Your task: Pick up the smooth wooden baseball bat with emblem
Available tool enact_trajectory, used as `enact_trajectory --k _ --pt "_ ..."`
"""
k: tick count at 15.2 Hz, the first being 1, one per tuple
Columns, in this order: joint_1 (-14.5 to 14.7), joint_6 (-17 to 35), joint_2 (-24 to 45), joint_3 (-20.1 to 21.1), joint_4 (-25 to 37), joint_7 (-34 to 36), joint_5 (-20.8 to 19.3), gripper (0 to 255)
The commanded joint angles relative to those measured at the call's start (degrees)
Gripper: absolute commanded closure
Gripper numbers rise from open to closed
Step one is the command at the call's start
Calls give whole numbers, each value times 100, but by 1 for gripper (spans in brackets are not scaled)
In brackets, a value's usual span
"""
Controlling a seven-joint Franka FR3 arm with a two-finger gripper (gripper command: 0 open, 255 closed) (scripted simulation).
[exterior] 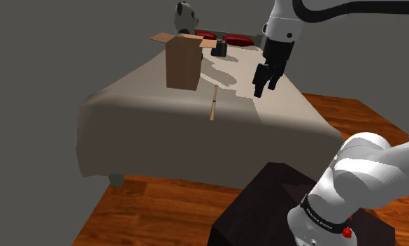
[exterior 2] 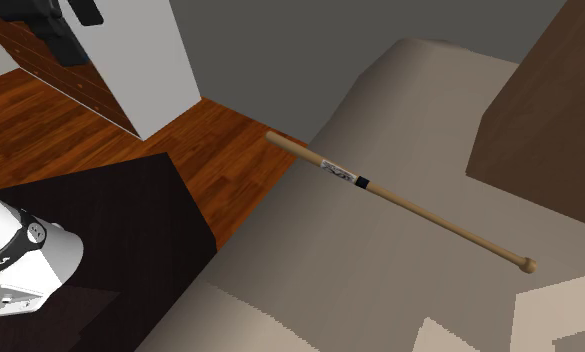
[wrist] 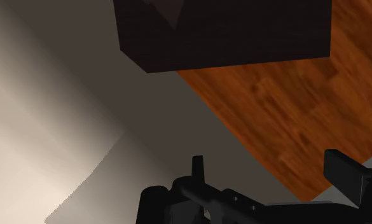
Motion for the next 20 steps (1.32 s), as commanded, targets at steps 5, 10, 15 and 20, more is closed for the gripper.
enact_trajectory --k 5,10,15,20 --pt "-187 573 896 130 271 621 58 0" --pt "-414 1139 2037 227 782 1373 61 0" --pt "-618 1526 3164 241 1454 2090 13 0" --pt "-780 1744 4256 162 2264 2752 -40 0"
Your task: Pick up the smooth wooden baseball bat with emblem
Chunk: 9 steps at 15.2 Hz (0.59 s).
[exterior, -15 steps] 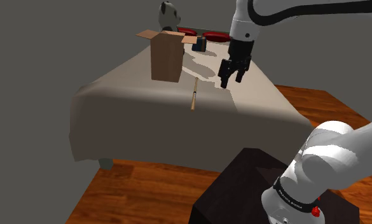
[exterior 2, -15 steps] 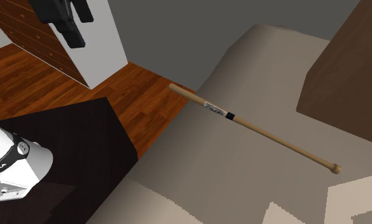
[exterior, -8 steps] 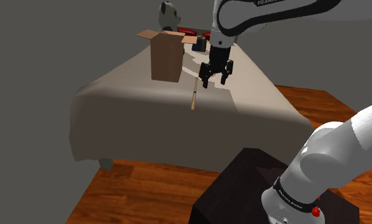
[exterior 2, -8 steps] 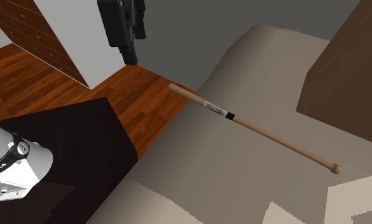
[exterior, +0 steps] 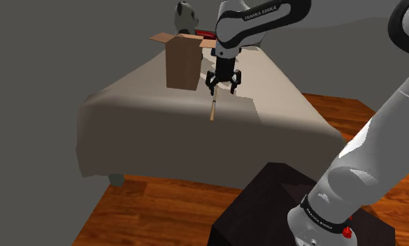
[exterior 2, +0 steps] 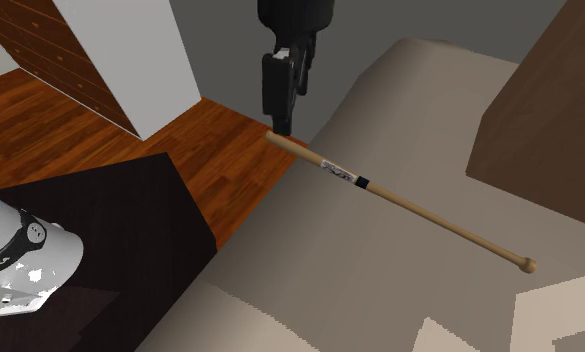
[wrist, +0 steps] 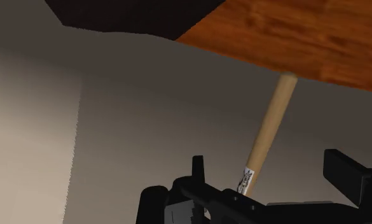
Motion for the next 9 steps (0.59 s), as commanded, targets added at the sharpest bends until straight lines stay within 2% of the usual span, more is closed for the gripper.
enact_trajectory --k 1,9 --pt "-60 55 463 -44 384 268 -17 0" --pt "-285 52 2143 -328 1971 1142 38 0"
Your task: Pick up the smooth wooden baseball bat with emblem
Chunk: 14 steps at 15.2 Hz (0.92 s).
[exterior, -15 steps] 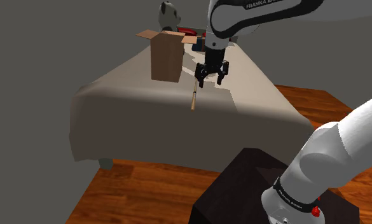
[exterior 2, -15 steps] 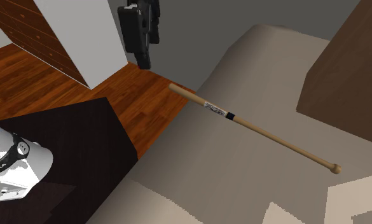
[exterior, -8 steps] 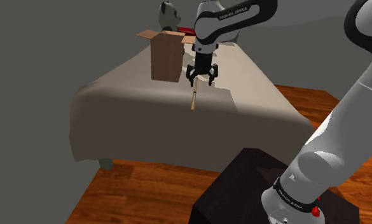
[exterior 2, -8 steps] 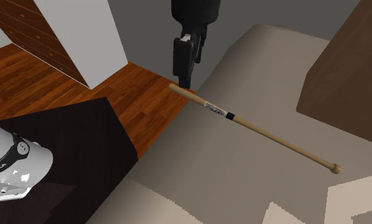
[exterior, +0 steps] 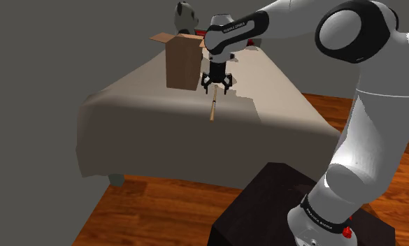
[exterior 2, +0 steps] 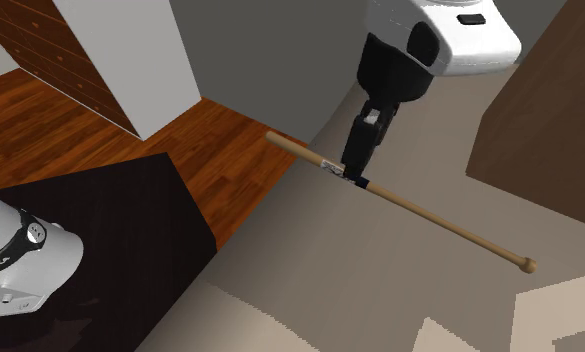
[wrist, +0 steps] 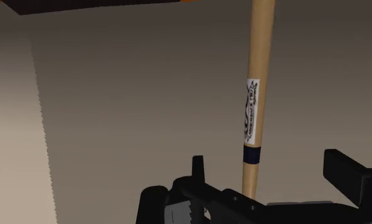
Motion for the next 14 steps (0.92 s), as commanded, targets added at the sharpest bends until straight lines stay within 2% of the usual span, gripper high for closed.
enact_trajectory --k 1,2,11,12,14 --pt "-61 -16 426 -80 420 211 36 0" --pt "-86 -37 579 -110 585 280 54 0" --pt "-88 467 771 -108 272 293 57 0" --pt "-88 469 775 -108 275 293 58 255" --pt "-88 471 771 -108 270 294 58 255"
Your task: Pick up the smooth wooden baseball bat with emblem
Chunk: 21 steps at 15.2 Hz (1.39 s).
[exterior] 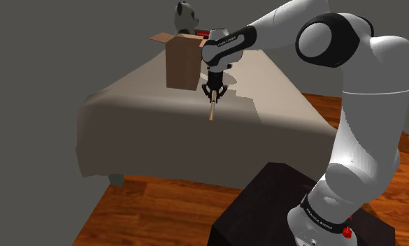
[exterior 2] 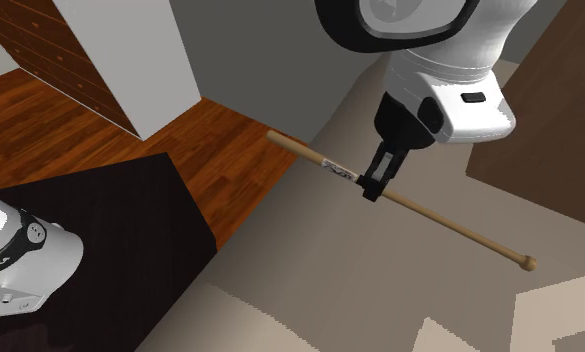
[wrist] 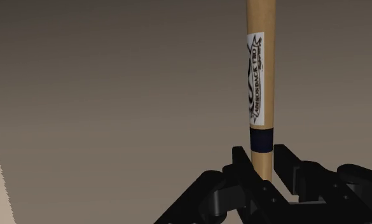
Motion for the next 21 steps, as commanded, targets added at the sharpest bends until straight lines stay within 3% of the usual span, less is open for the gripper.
enact_trajectory --k 1,7,21 --pt "-10 -9 27 -12 -7 0 -6 255" --pt "-9 -4 12 -12 -26 1 -8 255" --pt "-5 -955 -294 -16 620 -26 -12 255"
